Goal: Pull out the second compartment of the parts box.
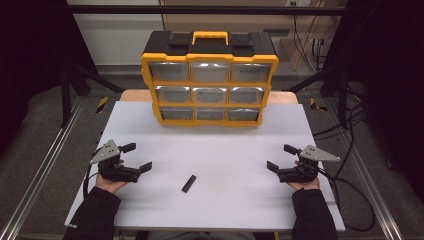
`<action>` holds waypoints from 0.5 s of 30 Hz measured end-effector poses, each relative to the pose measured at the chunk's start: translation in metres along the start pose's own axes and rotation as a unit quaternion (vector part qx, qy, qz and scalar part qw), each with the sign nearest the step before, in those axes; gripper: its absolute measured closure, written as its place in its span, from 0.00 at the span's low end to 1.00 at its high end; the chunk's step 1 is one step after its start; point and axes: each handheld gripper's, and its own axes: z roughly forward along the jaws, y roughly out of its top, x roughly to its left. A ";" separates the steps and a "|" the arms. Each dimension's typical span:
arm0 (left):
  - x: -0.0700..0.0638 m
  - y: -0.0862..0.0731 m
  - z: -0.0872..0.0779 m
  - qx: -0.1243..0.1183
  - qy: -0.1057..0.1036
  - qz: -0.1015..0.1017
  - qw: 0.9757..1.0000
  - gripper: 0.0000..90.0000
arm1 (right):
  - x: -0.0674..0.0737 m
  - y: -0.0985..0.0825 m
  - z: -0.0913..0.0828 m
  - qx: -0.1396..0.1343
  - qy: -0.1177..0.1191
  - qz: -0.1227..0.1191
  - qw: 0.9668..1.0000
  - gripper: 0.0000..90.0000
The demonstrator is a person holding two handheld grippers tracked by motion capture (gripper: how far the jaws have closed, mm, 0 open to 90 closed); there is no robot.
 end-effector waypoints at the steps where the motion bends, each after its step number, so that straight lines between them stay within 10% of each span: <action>1: 0.000 0.000 0.000 0.000 0.000 0.000 1.000 0.00 | 0.000 0.000 0.000 0.000 0.000 0.000 1.000 0.00; 15: -0.003 0.008 -0.002 -0.011 0.005 0.003 1.000 0.00 | 0.001 -0.001 0.001 0.005 0.006 -0.003 1.000 0.00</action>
